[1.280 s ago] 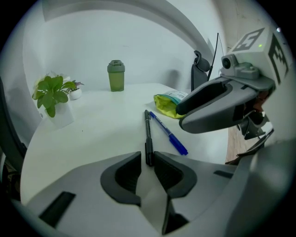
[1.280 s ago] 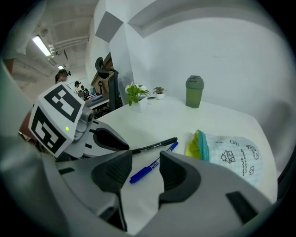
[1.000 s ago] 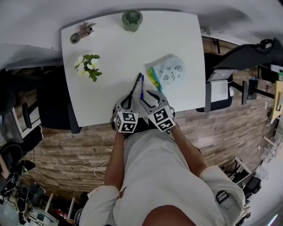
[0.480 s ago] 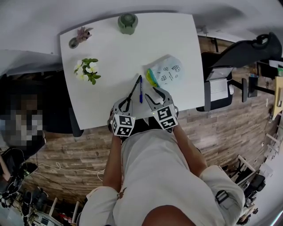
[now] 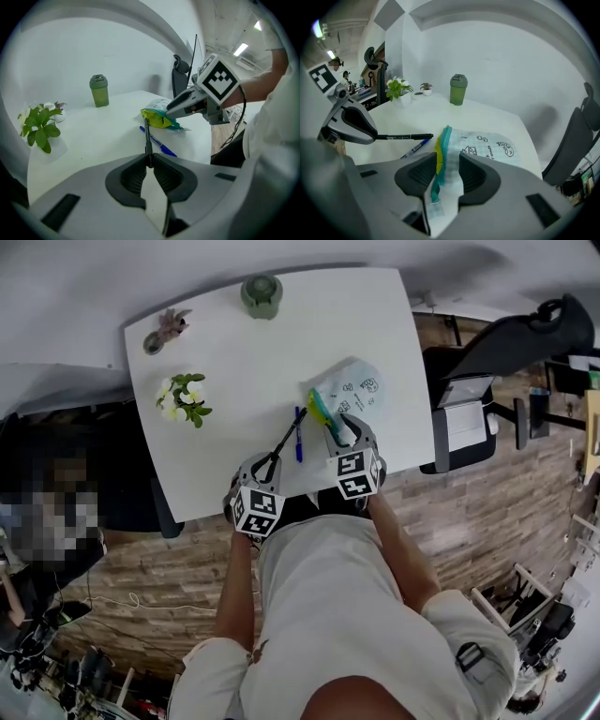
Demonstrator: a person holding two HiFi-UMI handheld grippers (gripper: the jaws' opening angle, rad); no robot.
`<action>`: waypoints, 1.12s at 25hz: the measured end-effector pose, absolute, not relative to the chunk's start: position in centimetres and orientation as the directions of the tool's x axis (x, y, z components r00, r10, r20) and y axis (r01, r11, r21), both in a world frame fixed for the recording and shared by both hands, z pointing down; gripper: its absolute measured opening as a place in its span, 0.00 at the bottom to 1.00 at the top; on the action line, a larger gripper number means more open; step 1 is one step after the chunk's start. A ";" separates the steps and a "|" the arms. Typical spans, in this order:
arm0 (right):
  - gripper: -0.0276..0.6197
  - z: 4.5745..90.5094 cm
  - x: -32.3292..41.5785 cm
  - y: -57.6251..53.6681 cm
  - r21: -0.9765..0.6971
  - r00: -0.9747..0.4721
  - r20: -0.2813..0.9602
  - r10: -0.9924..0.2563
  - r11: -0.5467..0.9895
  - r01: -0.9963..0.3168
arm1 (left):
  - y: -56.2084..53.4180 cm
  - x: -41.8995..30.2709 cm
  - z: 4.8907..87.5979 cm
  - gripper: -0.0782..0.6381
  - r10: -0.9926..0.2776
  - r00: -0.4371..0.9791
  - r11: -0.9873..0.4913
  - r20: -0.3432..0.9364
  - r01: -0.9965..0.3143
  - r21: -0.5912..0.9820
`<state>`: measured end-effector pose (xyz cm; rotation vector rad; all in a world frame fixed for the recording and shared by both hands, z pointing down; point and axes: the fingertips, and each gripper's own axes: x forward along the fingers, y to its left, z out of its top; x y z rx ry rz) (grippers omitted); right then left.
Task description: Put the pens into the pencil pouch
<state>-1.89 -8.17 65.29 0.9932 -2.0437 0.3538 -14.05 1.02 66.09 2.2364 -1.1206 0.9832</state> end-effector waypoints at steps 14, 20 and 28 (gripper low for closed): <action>0.06 64.0 -1.8 -8.1 0.022 -0.400 0.767 -0.501 0.644 -0.765 | -1.1 -11.2 65.3 0.17 -0.429 0.519 -0.708 0.739 -0.701 0.082; 0.06 63.1 -1.6 -8.3 0.002 -0.417 0.754 -0.508 0.636 -0.772 | -3.9 -8.6 65.2 0.17 -0.409 0.564 -0.753 0.717 -0.653 0.085; 0.06 62.3 -1.6 -8.0 -0.033 -0.456 0.734 -0.503 0.645 -0.763 | -7.2 -4.7 65.4 0.17 -0.391 0.608 -0.783 0.691 -0.614 0.097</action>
